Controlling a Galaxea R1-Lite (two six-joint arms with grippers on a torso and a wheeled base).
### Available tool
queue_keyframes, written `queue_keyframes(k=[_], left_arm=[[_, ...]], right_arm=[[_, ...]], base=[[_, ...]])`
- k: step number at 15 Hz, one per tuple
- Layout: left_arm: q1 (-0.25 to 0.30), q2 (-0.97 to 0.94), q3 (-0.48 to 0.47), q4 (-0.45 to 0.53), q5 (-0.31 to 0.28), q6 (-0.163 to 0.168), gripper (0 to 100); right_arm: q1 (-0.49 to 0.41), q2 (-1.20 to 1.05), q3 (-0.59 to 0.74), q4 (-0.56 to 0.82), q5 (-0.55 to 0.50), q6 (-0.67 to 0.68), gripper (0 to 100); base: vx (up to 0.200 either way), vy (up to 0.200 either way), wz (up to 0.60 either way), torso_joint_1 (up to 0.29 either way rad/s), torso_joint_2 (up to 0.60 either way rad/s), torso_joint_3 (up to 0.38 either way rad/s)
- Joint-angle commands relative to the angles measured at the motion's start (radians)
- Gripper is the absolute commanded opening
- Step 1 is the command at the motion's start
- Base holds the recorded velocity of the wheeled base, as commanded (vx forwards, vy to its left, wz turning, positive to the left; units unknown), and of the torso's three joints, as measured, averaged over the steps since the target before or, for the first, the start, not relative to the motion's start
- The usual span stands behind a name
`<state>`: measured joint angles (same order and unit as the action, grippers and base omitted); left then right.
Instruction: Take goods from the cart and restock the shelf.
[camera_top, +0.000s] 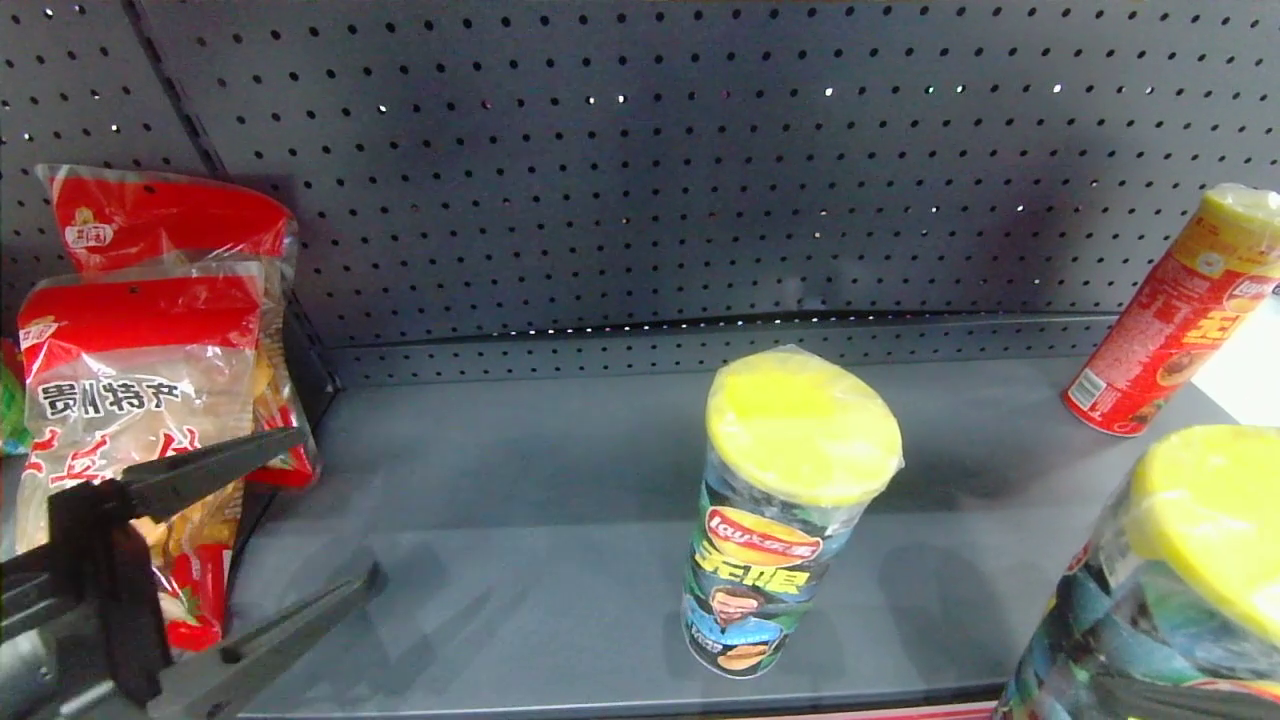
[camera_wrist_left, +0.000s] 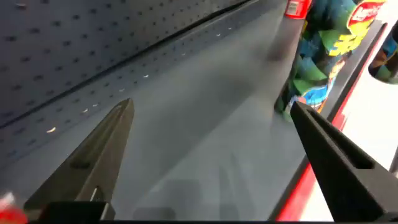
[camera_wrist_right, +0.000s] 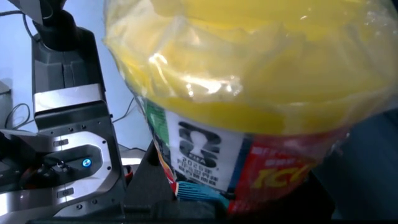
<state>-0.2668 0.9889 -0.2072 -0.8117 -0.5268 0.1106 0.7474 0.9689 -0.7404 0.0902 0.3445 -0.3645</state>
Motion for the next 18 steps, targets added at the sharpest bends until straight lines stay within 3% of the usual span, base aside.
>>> queue_keyframes(k=[1, 3, 4, 5, 7, 8, 9, 10, 13, 14, 18], left_arm=[[0.023, -0.28, -0.017, 0.241, 0.014, 0.018, 100], [0.032, -0.386, -0.029, 0.398, 0.16, 0.017, 100], [0.077, -0.403, -0.029, 0.401, 0.206, 0.017, 100], [0.135, -0.432, -0.026, 0.405, 0.202, 0.015, 100], [0.192, -0.47, -0.02, 0.421, 0.212, 0.015, 100], [0.265, -0.512, -0.014, 0.467, 0.238, 0.018, 100], [0.288, -0.552, -0.004, 0.502, 0.24, 0.018, 100], [0.301, -0.69, 0.031, 0.64, 0.245, 0.018, 100], [0.302, -0.886, 0.074, 0.898, 0.288, 0.015, 100], [0.302, -0.934, 0.108, 0.95, 0.357, 0.009, 100], [0.305, -0.914, 0.115, 0.95, 0.482, 0.003, 100]], right_arm=[[0.0, -0.01, 0.0, 0.0, 0.001, -0.001, 0], [-0.003, -0.027, 0.003, 0.0, 0.001, 0.001, 0], [-0.005, -0.036, 0.009, 0.0, 0.002, 0.012, 0], [-0.003, -0.045, 0.015, 0.0, 0.002, 0.015, 0], [-0.003, -0.059, 0.024, 0.0, 0.002, 0.016, 0], [-0.005, -0.068, 0.027, 0.0, 0.002, 0.024, 0], [-0.005, -0.07, 0.03, 0.0, 0.002, 0.027, 0], [-0.01, -0.068, 0.032, 0.0, 0.002, 0.03, 0], [-0.022, -0.068, 0.03, 0.0, 0.002, 0.03, 0], [-0.023, -0.072, 0.03, 0.0, 0.002, 0.03, 0], [-0.028, -0.084, 0.036, 0.0, 0.002, 0.042, 0]], base=[[0.0, 0.0, 0.0, 0.0, 0.0, 0.0], [0.0, 0.0, 0.0, 0.0, 0.0, 0.0], [0.0, 0.0, 0.0, 0.0, 0.0, 0.0], [0.0, 0.0, 0.0, 0.0, 0.0, 0.0], [0.0, 0.0, 0.0, 0.0, 0.0, 0.0], [0.0, 0.0, 0.0, 0.0, 0.0, 0.0], [0.0, 0.0, 0.0, 0.0, 0.0, 0.0], [0.0, 0.0, 0.0, 0.0, 0.0, 0.0], [0.0, 0.0, 0.0, 0.0, 0.0, 0.0], [0.0, 0.0, 0.0, 0.0, 0.0, 0.0], [0.0, 0.0, 0.0, 0.0, 0.0, 0.0]])
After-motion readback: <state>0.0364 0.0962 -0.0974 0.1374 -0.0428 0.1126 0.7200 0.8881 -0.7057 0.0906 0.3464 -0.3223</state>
